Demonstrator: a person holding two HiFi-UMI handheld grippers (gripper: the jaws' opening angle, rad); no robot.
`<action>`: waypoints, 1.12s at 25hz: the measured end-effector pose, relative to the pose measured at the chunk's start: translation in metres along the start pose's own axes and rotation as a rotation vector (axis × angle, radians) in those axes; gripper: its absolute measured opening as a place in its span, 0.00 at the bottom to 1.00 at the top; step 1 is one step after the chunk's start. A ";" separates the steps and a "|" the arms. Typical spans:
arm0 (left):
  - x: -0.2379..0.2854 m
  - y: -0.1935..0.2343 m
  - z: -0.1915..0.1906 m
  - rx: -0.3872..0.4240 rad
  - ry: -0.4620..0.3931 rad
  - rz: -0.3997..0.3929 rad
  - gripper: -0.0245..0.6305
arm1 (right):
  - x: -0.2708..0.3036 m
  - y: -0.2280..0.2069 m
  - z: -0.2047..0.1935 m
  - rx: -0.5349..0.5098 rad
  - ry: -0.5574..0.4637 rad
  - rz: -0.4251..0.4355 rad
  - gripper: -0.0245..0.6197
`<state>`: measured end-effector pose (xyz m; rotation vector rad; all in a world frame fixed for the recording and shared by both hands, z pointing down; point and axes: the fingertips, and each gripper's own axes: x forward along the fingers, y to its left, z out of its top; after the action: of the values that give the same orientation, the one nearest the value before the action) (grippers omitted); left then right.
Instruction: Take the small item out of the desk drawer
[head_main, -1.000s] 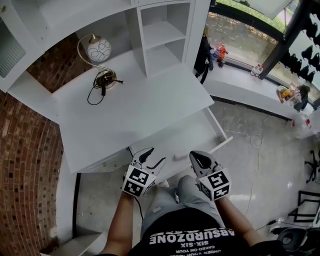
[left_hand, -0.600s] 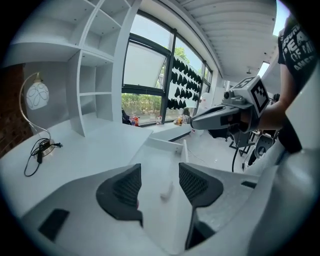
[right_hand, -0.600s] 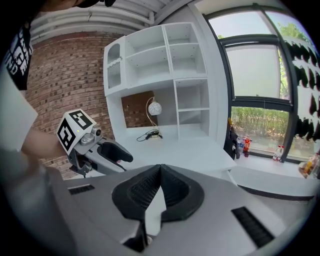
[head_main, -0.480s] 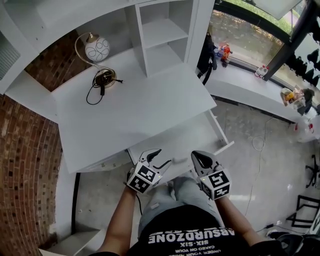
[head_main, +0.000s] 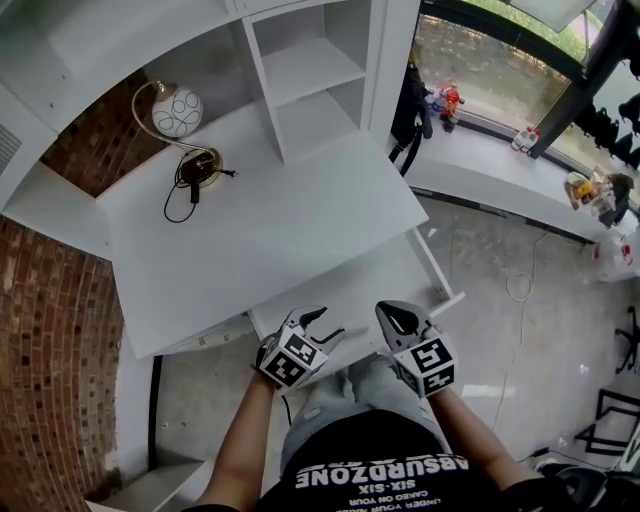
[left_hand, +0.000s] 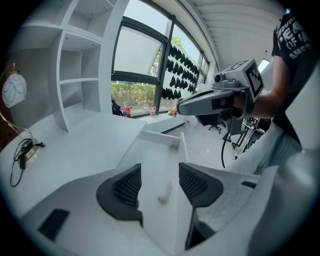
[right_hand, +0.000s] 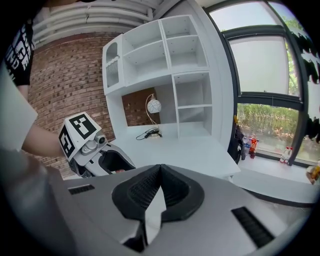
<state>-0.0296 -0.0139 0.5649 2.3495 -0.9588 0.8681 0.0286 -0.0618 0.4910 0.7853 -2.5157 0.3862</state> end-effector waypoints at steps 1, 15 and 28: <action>0.005 0.000 -0.001 0.004 0.015 -0.005 0.37 | 0.001 -0.004 -0.001 0.002 0.006 0.000 0.04; 0.063 0.001 -0.018 0.021 0.108 -0.104 0.37 | 0.009 -0.035 -0.011 0.022 0.061 -0.017 0.04; 0.103 -0.002 -0.041 -0.010 0.206 -0.169 0.37 | 0.016 -0.047 -0.019 0.036 0.108 -0.040 0.04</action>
<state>0.0146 -0.0343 0.6648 2.2416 -0.6699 1.0104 0.0515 -0.0988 0.5206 0.8050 -2.3950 0.4499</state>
